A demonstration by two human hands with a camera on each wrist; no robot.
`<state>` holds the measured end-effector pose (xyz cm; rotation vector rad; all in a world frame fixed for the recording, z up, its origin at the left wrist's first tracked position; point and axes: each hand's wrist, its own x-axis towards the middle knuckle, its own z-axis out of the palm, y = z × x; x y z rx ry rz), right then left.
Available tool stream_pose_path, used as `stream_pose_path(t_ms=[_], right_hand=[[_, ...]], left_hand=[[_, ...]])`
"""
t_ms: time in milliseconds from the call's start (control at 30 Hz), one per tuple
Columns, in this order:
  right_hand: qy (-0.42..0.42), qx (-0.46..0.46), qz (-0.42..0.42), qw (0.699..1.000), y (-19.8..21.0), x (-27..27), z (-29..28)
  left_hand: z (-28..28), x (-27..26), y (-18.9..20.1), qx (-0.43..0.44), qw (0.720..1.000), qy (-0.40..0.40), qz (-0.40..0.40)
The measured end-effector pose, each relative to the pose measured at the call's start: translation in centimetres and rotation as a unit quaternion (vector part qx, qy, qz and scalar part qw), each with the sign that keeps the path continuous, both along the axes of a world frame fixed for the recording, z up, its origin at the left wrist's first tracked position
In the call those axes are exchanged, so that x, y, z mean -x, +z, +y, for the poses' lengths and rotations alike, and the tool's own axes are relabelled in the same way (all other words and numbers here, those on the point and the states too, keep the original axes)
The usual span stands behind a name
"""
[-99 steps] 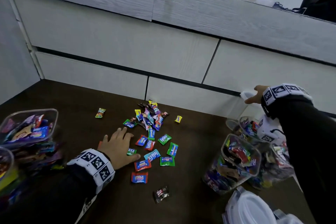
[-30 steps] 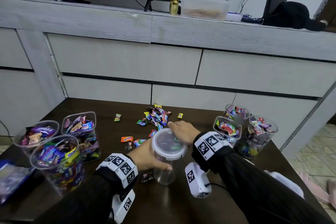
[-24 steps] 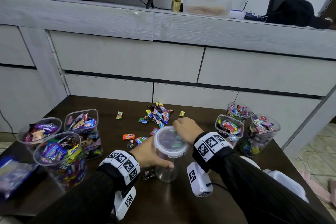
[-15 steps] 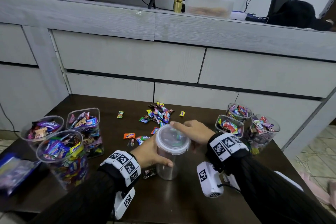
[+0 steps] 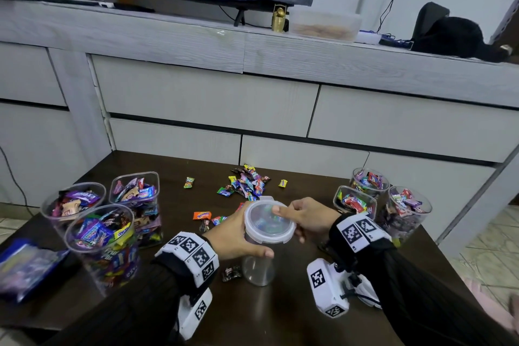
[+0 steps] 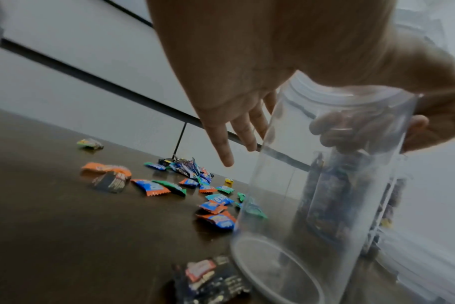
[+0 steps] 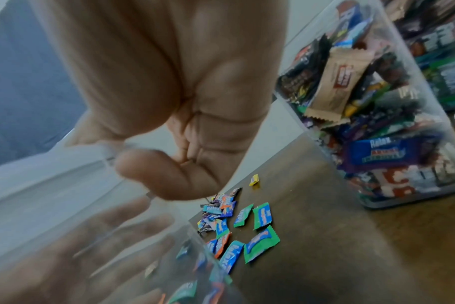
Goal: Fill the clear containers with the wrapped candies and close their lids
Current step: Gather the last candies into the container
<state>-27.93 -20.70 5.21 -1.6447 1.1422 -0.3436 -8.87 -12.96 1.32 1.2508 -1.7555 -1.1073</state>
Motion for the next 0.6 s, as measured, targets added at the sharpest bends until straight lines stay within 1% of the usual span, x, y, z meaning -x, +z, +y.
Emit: stream_pose_path(t_ms=[100,167,267,367,400,433,500,533,600], right_hand=[[-0.007,-0.007,0.003,1.0,0.2,0.0,-0.1],[-0.013,-0.002,0.018,1.0,0.6,0.0,-0.2],[-0.012,0.074,0.122,0.99,1.8,0.0,-0.1],[-0.004,0.195,0.227,0.954,3.4,0.0,0.4],[0.011,0.235,0.239,0.942,3.9,0.0,0.6],[0.029,0.264,0.229,0.937,4.3,-0.2,1.0],[0.069,0.292,0.188,0.935,4.8,-0.9,2.4],[0.087,0.297,0.183,0.933,4.8,-1.4,3.2],[0.12,0.308,0.231,0.915,4.0,-2.5,5.0]], left_hand=[[-0.1,0.4,-0.6,-0.015,0.999,-0.001,0.052],[0.0,0.5,-0.9,-0.019,0.998,0.003,0.065],[-0.1,0.6,-1.1,-0.021,0.997,0.003,0.073],[0.0,0.8,-1.0,-0.034,0.997,0.007,0.074],[0.1,0.8,-0.9,-0.037,0.996,0.001,0.076],[0.1,0.9,-0.9,-0.038,0.996,-0.006,0.078],[0.2,1.1,-0.7,-0.035,0.996,-0.014,0.084],[0.2,1.3,-0.5,-0.031,0.996,-0.015,0.084],[0.1,1.5,-0.2,-0.003,0.998,-0.017,0.066]])
